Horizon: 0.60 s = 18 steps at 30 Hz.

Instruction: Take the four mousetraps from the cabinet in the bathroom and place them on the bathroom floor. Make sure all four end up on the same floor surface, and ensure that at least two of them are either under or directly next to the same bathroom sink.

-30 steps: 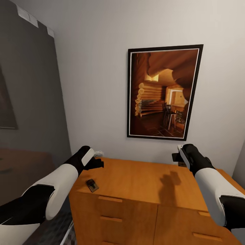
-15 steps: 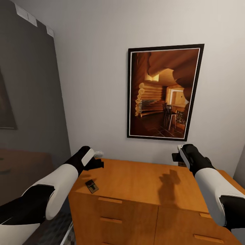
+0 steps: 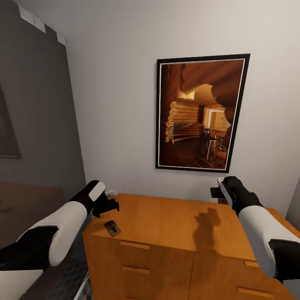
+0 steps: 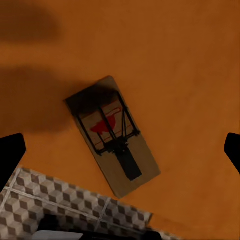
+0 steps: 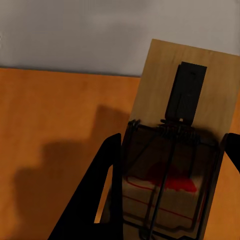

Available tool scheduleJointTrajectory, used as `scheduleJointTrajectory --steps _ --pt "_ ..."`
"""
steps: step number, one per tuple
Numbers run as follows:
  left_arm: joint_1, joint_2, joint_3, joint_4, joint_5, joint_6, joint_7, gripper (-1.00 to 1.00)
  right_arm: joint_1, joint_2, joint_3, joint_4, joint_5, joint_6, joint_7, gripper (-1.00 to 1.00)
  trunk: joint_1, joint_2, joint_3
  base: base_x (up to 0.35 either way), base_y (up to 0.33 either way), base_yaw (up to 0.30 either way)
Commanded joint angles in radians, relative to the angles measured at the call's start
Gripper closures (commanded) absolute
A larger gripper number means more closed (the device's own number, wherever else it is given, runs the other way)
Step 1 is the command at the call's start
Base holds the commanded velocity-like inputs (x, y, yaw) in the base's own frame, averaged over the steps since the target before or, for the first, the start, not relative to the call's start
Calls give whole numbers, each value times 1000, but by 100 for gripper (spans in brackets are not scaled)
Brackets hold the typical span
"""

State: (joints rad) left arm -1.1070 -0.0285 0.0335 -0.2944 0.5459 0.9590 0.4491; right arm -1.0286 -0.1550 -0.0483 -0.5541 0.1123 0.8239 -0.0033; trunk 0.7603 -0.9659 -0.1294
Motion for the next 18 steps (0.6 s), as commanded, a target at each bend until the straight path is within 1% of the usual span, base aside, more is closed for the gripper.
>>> scheduleJointTrajectory --steps 1,6,18 --pt "-1 0 7 -5 12 5 17 -100 -1 1 -4 -1 9 4 6 100 0 -1 -2 0 0 0" --pt "-1 2 15 -18 23 13 44 -100 -1 0 -4 -1 9 3 5 100 0 -1 -2 0 0 0" --pt "-1 1 18 -31 23 13 51 -100 -1 0 -4 0 9 3 2 100 0 -1 -2 0 0 0"
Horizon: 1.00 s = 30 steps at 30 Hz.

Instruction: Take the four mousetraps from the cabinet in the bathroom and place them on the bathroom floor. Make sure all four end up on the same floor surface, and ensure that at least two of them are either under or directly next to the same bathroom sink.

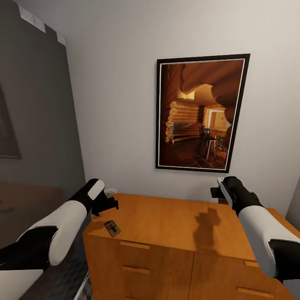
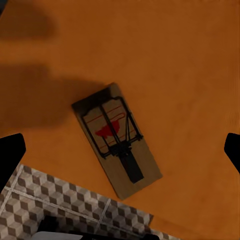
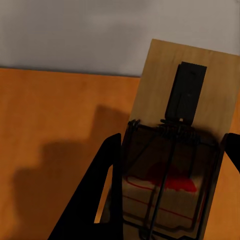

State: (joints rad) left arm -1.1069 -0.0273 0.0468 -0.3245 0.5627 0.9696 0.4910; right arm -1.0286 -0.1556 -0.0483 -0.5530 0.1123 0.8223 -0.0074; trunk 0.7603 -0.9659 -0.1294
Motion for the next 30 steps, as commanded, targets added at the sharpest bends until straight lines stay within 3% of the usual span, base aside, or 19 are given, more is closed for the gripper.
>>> scheduleJointTrajectory --steps 1,13,23,30 --pt "-1 -2 5 -2 5 2 9 -100 -1 1 -4 -1 9 4 6 100 0 -1 -2 0 0 0" --pt "-1 -26 -5 -3 -5 -7 10 -100 -1 1 -4 -1 7 4 6 100 0 -1 -2 0 0 0" --pt "-1 -32 -9 -4 -25 -45 8 -100 -1 1 -5 -1 6 4 6 100 0 -1 -2 0 0 0" --pt "-1 -57 -17 -4 -42 -52 8 -100 -1 0 -5 -1 6 4 6 100 0 -1 -2 0 0 0"
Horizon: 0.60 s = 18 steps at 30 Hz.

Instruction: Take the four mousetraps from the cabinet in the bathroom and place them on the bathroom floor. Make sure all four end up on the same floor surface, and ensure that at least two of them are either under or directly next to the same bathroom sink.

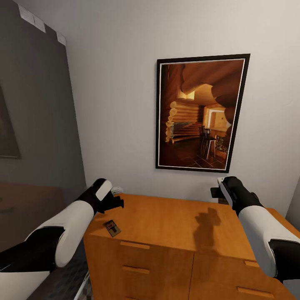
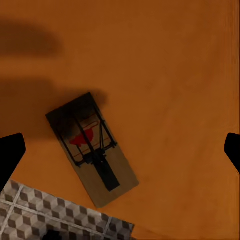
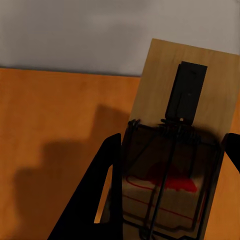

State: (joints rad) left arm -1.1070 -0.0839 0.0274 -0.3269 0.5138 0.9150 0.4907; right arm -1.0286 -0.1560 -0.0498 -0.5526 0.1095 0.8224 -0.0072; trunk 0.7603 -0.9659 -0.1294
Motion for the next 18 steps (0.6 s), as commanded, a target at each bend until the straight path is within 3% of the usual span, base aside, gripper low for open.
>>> scheduleJointTrajectory --steps 1,7,18 --pt "-1 -5 0 -1 4 1 9 -100 -1 1 -4 -1 9 4 6 100 0 -1 -2 0 0 0" --pt "-1 -27 -27 3 -24 -37 9 -100 -1 0 -4 -1 9 4 6 100 0 -1 -2 0 0 0" --pt "-1 -33 -38 13 -34 -60 8 -100 -1 -3 -4 -1 9 5 9 100 42 -78 -36 0 0 0"
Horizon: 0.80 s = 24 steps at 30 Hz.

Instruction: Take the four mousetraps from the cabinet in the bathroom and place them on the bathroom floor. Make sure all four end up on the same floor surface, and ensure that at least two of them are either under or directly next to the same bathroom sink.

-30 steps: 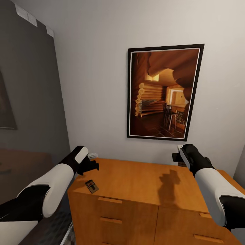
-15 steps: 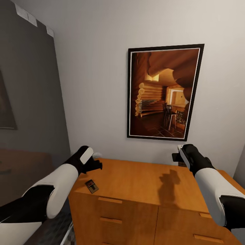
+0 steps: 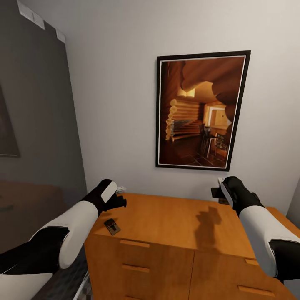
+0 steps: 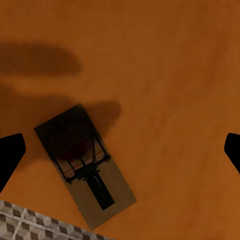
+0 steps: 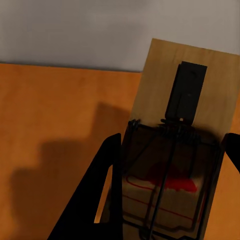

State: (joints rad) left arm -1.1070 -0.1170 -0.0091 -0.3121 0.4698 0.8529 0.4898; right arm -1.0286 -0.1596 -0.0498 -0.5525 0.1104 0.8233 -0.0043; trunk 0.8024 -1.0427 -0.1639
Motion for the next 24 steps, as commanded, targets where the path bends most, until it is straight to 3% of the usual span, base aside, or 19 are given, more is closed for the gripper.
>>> scheduleJointTrajectory --steps 1,24 --pt "-1 -1 -1 -2 10 2 9 -100 -1 -1 -4 -1 9 5 6 100 0 -1 -2 0 0 0" --pt "-1 1 -6 52 9 -33 0 -100 -1 -5 -2 -13 14 16 14 100 0 -1 -2 0 0 0"
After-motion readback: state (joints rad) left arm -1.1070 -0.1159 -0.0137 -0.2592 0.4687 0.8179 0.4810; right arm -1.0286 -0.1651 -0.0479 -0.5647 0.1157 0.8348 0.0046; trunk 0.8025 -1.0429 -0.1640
